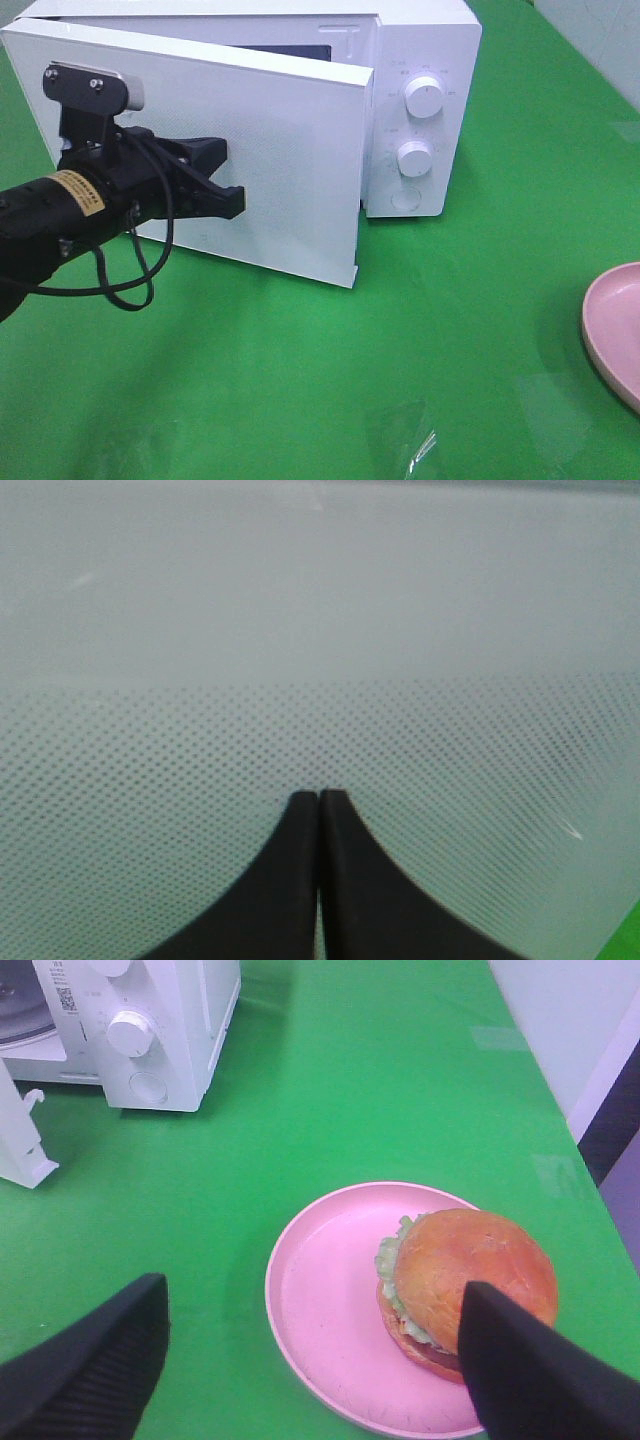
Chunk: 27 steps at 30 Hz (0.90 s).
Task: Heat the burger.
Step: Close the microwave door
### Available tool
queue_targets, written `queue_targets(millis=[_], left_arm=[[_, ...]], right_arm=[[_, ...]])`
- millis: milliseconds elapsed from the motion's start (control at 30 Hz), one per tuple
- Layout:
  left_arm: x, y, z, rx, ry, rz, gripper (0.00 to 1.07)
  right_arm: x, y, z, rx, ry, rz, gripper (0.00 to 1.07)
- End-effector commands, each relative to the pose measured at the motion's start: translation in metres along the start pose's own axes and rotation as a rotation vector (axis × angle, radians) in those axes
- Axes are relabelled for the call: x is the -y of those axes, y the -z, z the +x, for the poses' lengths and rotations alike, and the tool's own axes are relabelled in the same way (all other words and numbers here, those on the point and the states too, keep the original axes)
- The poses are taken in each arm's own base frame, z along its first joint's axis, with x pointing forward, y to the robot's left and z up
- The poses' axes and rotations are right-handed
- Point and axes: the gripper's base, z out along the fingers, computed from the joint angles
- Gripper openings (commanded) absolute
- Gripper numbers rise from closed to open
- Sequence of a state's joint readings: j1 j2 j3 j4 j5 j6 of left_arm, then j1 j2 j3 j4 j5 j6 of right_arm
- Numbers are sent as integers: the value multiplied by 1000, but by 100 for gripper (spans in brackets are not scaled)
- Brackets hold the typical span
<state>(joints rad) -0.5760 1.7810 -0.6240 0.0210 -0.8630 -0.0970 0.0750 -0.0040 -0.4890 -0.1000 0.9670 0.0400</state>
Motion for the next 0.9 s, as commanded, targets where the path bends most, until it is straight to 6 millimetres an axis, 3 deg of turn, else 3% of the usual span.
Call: queue_targets(millis=[33,100,333,400,900], left_arm=[[4,-10,-4,8,10,-7,0],[3,-26,-9,8,31,-32,0],[0,-42,-16,31,69,-66,0],[1,-55,-23,40,73,-64,0],[-3,-88,-38,65,46,-113,0]], right_arm=[[0,4,1,34,3,2,75],[0,4,1,34,3,2,75],[0,4,1,34,3,2,75],[0,4,1,34,3,2,75],[0,4,1,34,3,2,75]])
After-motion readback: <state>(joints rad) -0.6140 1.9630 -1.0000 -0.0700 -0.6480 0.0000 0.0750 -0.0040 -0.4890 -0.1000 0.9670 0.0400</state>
